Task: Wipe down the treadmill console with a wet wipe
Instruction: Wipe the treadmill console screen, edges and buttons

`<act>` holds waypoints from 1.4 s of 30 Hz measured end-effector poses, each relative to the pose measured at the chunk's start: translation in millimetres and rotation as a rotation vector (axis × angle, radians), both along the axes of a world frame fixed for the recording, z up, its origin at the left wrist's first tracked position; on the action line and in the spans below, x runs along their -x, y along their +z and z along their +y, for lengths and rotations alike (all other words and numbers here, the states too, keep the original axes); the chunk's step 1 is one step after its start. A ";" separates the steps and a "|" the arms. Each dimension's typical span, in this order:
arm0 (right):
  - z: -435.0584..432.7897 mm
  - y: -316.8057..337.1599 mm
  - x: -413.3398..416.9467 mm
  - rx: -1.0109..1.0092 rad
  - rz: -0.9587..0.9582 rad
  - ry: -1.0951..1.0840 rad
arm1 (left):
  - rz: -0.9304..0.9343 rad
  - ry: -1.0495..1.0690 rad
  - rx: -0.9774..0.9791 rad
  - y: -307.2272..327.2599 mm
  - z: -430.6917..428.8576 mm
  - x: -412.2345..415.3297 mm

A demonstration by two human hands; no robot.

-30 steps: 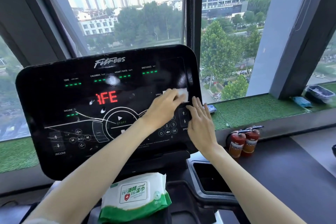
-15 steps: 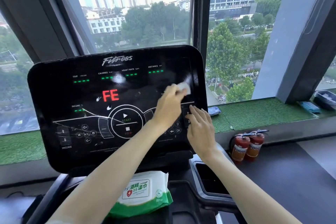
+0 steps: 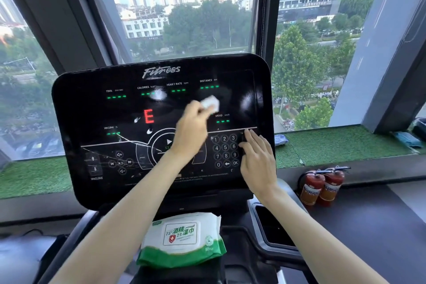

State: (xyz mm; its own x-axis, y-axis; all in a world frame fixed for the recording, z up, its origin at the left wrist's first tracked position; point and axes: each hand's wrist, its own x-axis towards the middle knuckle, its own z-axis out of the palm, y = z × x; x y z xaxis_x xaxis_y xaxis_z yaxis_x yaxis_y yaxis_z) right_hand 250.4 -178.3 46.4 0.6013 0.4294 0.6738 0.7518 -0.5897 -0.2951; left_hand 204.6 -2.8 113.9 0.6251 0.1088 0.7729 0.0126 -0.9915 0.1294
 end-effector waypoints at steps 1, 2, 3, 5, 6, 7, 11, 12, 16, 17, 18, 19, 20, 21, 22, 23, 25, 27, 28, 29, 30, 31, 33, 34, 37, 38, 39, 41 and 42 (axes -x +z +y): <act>-0.3 -0.9 -0.3 0.006 0.000 -0.002 | -0.108 0.084 0.170 2.8 7.2 2.6; -0.3 -1.6 -0.4 0.014 0.000 -0.005 | -0.194 0.152 0.294 2.5 8.9 3.9; 0.1 -2.0 -0.2 0.019 -0.002 -0.010 | -0.220 0.181 0.325 0.8 4.1 4.2; 2.2 -1.9 1.0 0.012 -0.004 -0.019 | -0.075 0.079 0.123 -10.0 -10.7 1.5; 3.3 -1.7 2.1 0.006 -0.002 -0.025 | 0.020 -0.010 -0.037 -17.7 -13.0 2.7; 4.3 -1.3 2.9 0.002 -0.003 -0.032 | 0.069 -0.067 -0.141 -18.2 -8.9 5.7; 4.8 -3.0 3.6 -0.012 -0.013 -0.043 | -0.237 0.168 0.322 -0.9 19.0 12.2; 4.9 -3.7 3.7 -0.015 -0.017 -0.044 | -0.296 0.225 0.413 0.3 15.6 10.7; 8.3 -5.2 5.0 -0.011 -0.039 -0.059 | 0.008 -0.019 -0.069 -16.2 -9.1 6.1; 9.1 -5.4 4.5 -0.012 -0.044 -0.061 | 0.035 -0.055 -0.130 -14.2 -3.2 8.9; 9.2 -5.8 3.7 -0.013 -0.049 -0.060 | 0.007 -0.036 -0.082 -10.7 5.6 10.5; 9.0 -6.6 2.6 -0.012 -0.053 -0.056 | -0.083 0.034 0.055 -6.4 13.8 13.0; 8.6 -7.3 2.1 -0.008 -0.049 -0.053 | -0.199 0.124 0.242 -1.5 18.2 15.2; 8.5 -8.0 2.2 -0.007 -0.047 -0.052 | -0.288 0.206 0.381 1.2 17.5 15.2; 9.0 -7.9 3.4 -0.015 -0.045 -0.054 | -0.316 0.246 0.430 1.8 11.9 13.3; 10.3 -7.3 5.1 -0.033 -0.041 -0.055 | -0.270 0.235 0.373 0.6 4.4 9.8; 14.1 -4.8 10.5 -0.063 -0.022 -0.043 | -0.085 0.074 0.077 -9.9 -5.5 8.2; 19.8 -0.2 15.8 -0.061 -0.034 -0.003 | -0.016 -0.020 -0.045 -10.6 9.1 15.9; 23.4 2.0 17.9 -0.050 -0.046 0.028 | -0.062 0.007 0.026 -7.8 21.8 21.4; 27.4 4.0 19.8 -0.037 -0.060 0.059 | -0.156 0.083 0.156 -2.9 33.2 28.5; 31.6 6.0 21.8 -0.022 -0.069 0.091 | -0.271 0.181 0.332 2.6 43.2 35.2; 36.0 7.9 24.2 -0.006 -0.082 0.119 | -0.375 0.287 0.502 5.4 50.1 38.7; 46.4 9.6 28.9 0.026 -0.105 0.165 | -0.457 0.402 0.661 6.8 45.8 34.3; 52.4 10.1 31.8 0.040 -0.113 0.184 | -0.422 0.370 0.600 6.2 38.8 29.4; 67.8 9.8 40.0 0.047 -0.117 0.244 | -0.132 0.107 0.200 -4.8 20.9 23.9; 71.8 10.0 42.2 0.041 -0.118 0.266 | -0.072 0.077 0.150 -4.1 25.9 30.1; 74.8 10.2 43.9 0.035 -0.121 0.284 | -0.071 0.086 0.147 -1.0 36.8 38.0; 77.9 11.7 45.9 0.023 -0.125 0.311 | -0.186 0.180 0.305 8.5 61.8 61.6; 78.4 13.2 46.7 0.013 -0.123 0.320 | -0.249 0.265 0.440 12.5 75.9 73.4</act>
